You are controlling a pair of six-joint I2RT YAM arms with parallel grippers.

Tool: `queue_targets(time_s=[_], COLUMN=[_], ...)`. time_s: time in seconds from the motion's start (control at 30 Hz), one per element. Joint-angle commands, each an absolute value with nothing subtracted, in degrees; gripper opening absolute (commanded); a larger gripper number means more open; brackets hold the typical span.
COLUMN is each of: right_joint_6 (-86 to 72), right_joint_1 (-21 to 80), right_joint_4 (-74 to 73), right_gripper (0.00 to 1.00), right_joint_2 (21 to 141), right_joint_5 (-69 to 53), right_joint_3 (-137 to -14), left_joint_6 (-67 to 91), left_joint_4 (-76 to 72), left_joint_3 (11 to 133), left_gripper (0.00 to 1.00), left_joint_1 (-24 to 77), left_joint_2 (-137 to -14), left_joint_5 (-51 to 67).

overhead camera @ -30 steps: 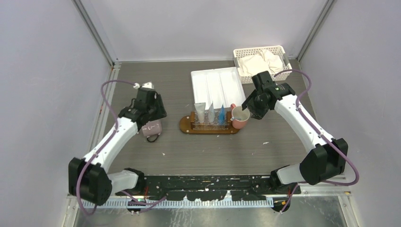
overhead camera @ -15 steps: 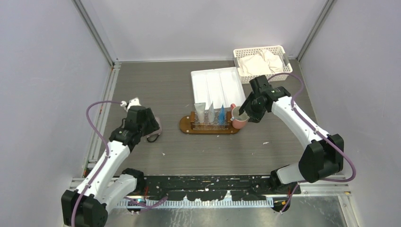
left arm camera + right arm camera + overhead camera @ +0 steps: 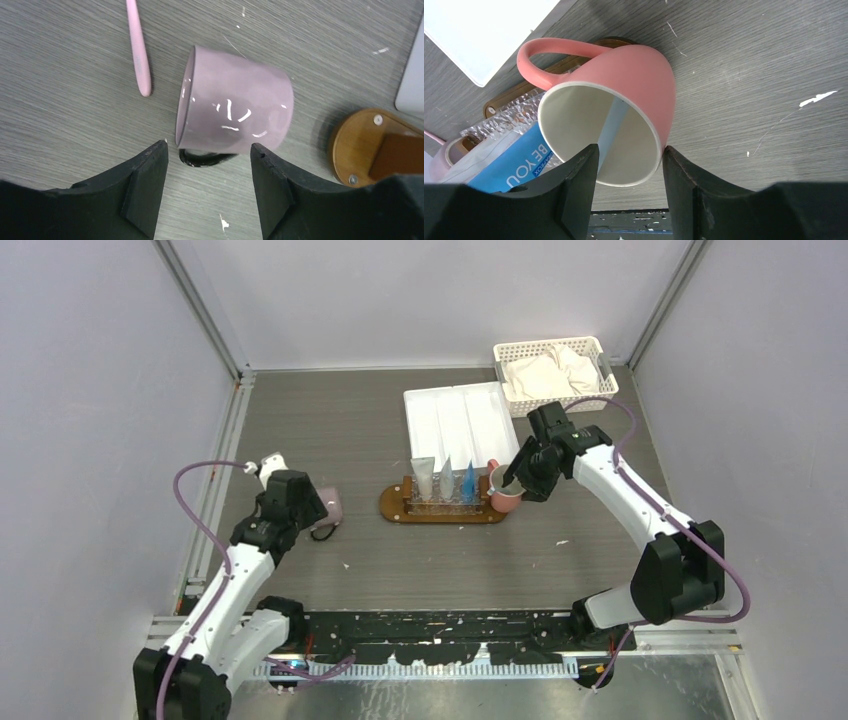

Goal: Prepare toiletry sets of a toothbrush and toothpaste on the tray

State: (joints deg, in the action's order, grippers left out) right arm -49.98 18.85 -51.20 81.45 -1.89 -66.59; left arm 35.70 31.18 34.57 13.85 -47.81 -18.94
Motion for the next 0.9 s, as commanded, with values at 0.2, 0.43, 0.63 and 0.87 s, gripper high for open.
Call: queue_targets(time_s=[0.2,0.43,0.63,0.87], right_joint_6=[-45.27,-43.90,-42.63,-41.79], right_joint_1=[18.18,18.18,18.14,18.11], right_joint_4=[-53.66,-53.90,-53.75,-52.70], right_gripper=[0.57,0.56,0.51,0.45], right_joint_2=[79.35,81.01,83.34,84.16], right_joint_5=[6.14,6.37,6.55,6.63], right_joint_3=[-70.45,-69.52,-69.65,-68.34], left_joint_6=[33.37,33.42,33.40,32.91], left_joint_4=[23.07,19.29,18.50,19.19], left_joint_3=[34.46,34.86,35.28,35.40], left_gripper=[0.62,0.60,0.55,0.53], left_joint_1=[6.79,6.24,6.24,6.29], left_joint_2=[-53.30,-59.65,-61.56,-60.78], left_joint_5=[-12.25,-7.26,-5.94,-6.42])
